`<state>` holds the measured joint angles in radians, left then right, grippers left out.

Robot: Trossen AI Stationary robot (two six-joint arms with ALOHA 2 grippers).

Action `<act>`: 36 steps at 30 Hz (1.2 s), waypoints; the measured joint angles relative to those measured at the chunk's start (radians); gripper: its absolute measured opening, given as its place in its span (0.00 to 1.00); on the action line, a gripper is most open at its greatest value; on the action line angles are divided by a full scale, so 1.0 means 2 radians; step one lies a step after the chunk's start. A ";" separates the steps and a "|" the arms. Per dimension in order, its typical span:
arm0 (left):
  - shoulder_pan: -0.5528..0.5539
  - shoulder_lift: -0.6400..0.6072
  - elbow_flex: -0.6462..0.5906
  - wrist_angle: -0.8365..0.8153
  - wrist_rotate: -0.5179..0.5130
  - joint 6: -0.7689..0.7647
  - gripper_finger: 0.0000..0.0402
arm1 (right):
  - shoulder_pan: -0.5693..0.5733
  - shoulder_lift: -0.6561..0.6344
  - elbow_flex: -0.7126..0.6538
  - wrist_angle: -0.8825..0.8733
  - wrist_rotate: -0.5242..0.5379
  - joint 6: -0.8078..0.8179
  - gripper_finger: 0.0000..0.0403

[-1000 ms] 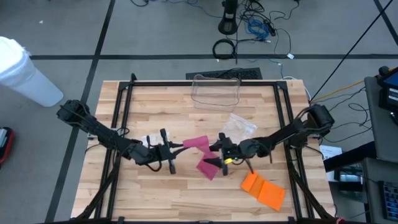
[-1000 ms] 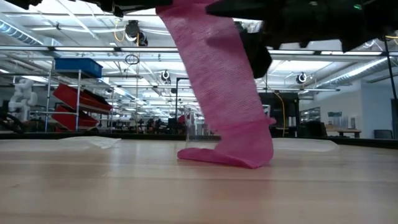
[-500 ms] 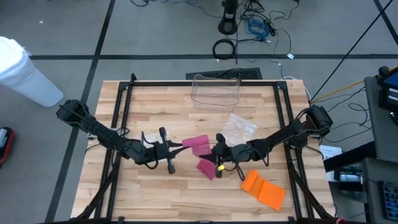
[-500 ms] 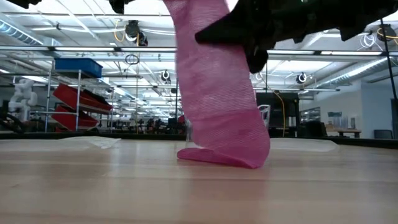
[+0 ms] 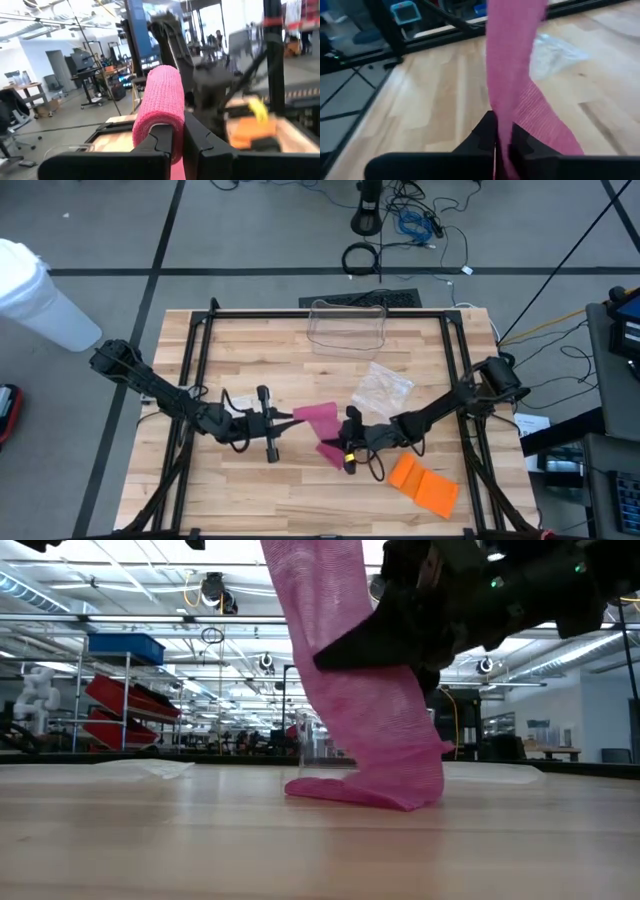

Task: Roll bandage
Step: Roll the pink bandage

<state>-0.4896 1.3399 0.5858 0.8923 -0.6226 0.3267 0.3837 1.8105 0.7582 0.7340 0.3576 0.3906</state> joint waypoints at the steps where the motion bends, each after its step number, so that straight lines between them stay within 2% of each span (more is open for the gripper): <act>1: 0.000 0.000 0.000 -0.013 0.000 0.004 0.03 | 0.005 -0.005 0.000 -0.005 -0.011 -0.003 0.02; 3: 0.000 0.000 0.000 -0.040 0.000 0.010 0.03 | 0.016 -0.022 0.000 -0.028 -0.034 -0.005 0.07; 6: -0.001 0.000 0.000 -0.063 0.005 0.011 0.03 | 0.033 -0.053 0.000 -0.096 -0.030 -0.005 0.19; 12: -0.001 0.000 0.000 -0.065 0.009 0.029 0.03 | 0.059 -0.120 0.000 -0.221 0.055 0.015 0.47; 15: -0.001 0.000 0.000 -0.050 0.008 0.053 0.04 | 0.065 -0.130 0.000 -0.239 0.057 0.050 0.58; 18: -0.004 -0.001 0.000 -0.032 0.009 0.089 0.04 | 0.069 -0.131 0.000 -0.224 0.054 0.069 0.64; 21: -0.008 -0.001 0.000 -0.021 0.009 0.124 0.04 | 0.071 -0.133 0.000 -0.215 0.058 0.063 0.66; 24: -0.008 -0.001 0.000 -0.017 0.009 0.132 0.04 | 0.070 -0.157 -0.001 -0.220 0.081 0.018 0.64; 28: 0.002 -0.015 0.000 -0.017 0.005 0.129 0.04 | 0.041 -0.229 -0.001 -0.231 0.124 -0.096 0.60; 31: 0.018 -0.031 0.000 -0.026 0.005 0.121 0.04 | 0.011 -0.282 0.000 -0.229 0.107 -0.145 0.57; 36: 0.063 -0.063 0.000 -0.085 0.099 0.103 0.04 | -0.031 -0.305 0.000 -0.233 0.068 -0.188 0.53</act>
<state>-0.3639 1.2146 0.5861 0.7231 -0.4251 0.5319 0.3218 1.2004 0.7582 0.2676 0.4926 0.0136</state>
